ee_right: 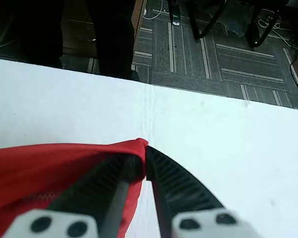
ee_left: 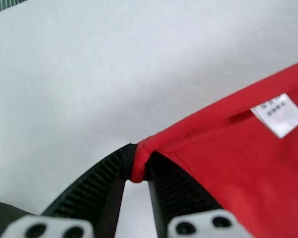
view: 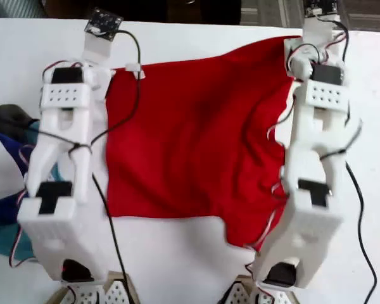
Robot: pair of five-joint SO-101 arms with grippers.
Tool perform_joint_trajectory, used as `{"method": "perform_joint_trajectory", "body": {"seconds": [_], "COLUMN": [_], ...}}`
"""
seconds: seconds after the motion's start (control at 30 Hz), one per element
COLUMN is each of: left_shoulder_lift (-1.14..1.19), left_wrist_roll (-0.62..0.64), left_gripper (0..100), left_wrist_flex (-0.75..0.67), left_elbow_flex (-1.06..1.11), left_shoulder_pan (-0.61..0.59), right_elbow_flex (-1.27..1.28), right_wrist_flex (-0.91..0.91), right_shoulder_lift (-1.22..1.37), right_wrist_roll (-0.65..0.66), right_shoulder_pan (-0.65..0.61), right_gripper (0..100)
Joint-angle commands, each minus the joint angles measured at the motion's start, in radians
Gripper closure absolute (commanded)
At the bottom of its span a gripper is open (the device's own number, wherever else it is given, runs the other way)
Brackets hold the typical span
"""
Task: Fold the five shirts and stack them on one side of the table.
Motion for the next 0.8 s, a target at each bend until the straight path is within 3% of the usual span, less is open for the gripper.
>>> {"method": "perform_joint_trajectory", "body": {"seconds": [0.0, 0.17, 0.37, 0.77], "left_shoulder_lift": [0.084, 0.255, 0.503, 0.735], "left_wrist_roll": [0.008, 0.008, 0.008, 0.008], "left_gripper": [97, 97, 97, 97], "left_wrist_flex": [-0.003, -0.008, 0.003, 0.305], "left_elbow_flex": [-0.128, -0.262, -0.463, -0.912], "left_shoulder_pan": [0.003, 0.003, 0.009, 0.066], "right_elbow_flex": [-0.255, -0.477, -0.671, -0.899], "right_wrist_flex": [-0.021, 0.012, 0.012, 0.136], "right_shoulder_lift": [0.193, 0.447, 0.694, 0.82], "right_wrist_roll": [0.051, 0.147, 0.17, 0.164], "right_shoulder_pan": [-0.002, -0.03, -0.062, -0.079], "right_gripper": [98.1, 98.1, 98.1, 98.1]}}
